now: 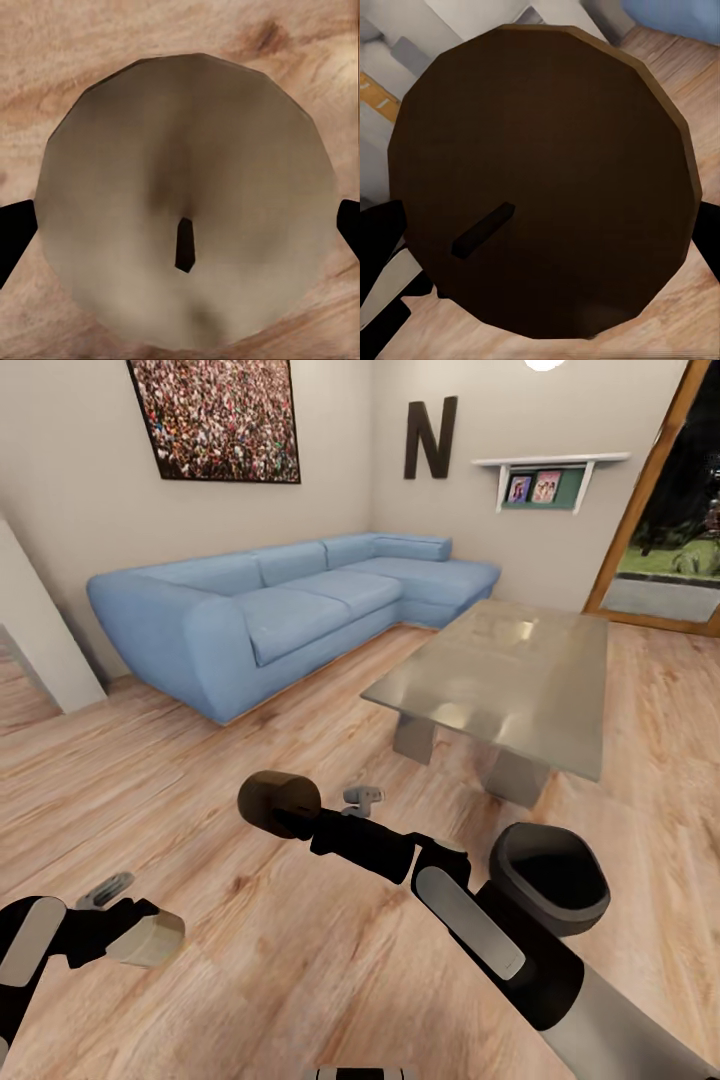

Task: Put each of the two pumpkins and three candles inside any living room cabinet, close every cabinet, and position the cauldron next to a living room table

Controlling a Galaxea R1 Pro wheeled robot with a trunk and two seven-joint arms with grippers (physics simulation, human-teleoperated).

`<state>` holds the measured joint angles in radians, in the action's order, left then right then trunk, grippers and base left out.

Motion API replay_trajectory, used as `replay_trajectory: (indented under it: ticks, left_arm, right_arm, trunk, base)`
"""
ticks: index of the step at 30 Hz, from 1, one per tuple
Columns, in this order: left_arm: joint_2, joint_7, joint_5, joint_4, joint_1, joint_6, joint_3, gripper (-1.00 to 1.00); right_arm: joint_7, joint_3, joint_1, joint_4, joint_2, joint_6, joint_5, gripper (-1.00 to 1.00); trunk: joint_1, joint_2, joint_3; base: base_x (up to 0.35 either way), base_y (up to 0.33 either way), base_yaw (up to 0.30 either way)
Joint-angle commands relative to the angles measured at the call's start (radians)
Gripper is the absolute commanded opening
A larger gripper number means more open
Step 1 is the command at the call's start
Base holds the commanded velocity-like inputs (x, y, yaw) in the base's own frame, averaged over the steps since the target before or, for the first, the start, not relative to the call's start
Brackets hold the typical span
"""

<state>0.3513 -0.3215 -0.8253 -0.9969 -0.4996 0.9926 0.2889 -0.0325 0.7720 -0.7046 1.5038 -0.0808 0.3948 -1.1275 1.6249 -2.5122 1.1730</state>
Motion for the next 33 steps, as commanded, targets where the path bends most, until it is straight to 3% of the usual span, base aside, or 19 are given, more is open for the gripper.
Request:
replay_trajectory:
  ticks: [1,10,18,23,33]
  left_arm:
    - [0.000,-0.010,-0.014,-0.001,0.000,0.003,0.001,-1.00]
    - [0.003,-0.010,-0.014,-0.002,0.001,0.003,0.003,-1.00]
    - [0.003,-0.010,-0.014,-0.002,0.003,0.003,0.031,-1.00]
    - [0.005,-0.010,-0.011,-0.002,0.004,0.003,0.034,-1.00]
    - [0.005,-0.009,-0.012,-0.002,0.005,0.003,0.036,-1.00]
  right_arm:
    - [-0.003,0.001,-0.001,0.000,-0.001,0.001,-0.008,-1.00]
    - [-0.003,0.001,-0.001,0.001,-0.001,0.002,-0.008,-1.00]
    - [-0.003,0.001,-0.001,0.001,-0.001,0.002,-0.009,-1.00]
    - [-0.003,0.000,-0.001,0.002,-0.001,0.002,-0.009,-1.00]
    - [-0.001,0.000,-0.001,0.000,-0.001,0.002,-0.009,-1.00]
  trunk:
    - [-0.001,0.000,-0.004]
    - [-0.005,0.002,-0.049]
    - [-0.009,0.004,-0.089]
    - [-0.009,0.004,-0.095]
    - [-0.009,0.004,-0.106]
  base:
    - [-0.348,0.000,-0.153]
    - [-0.349,0.000,-0.212]
    - [-0.348,0.000,-0.227]
    - [-0.246,0.000,-0.228]
    - [-0.019,0.000,-0.238]
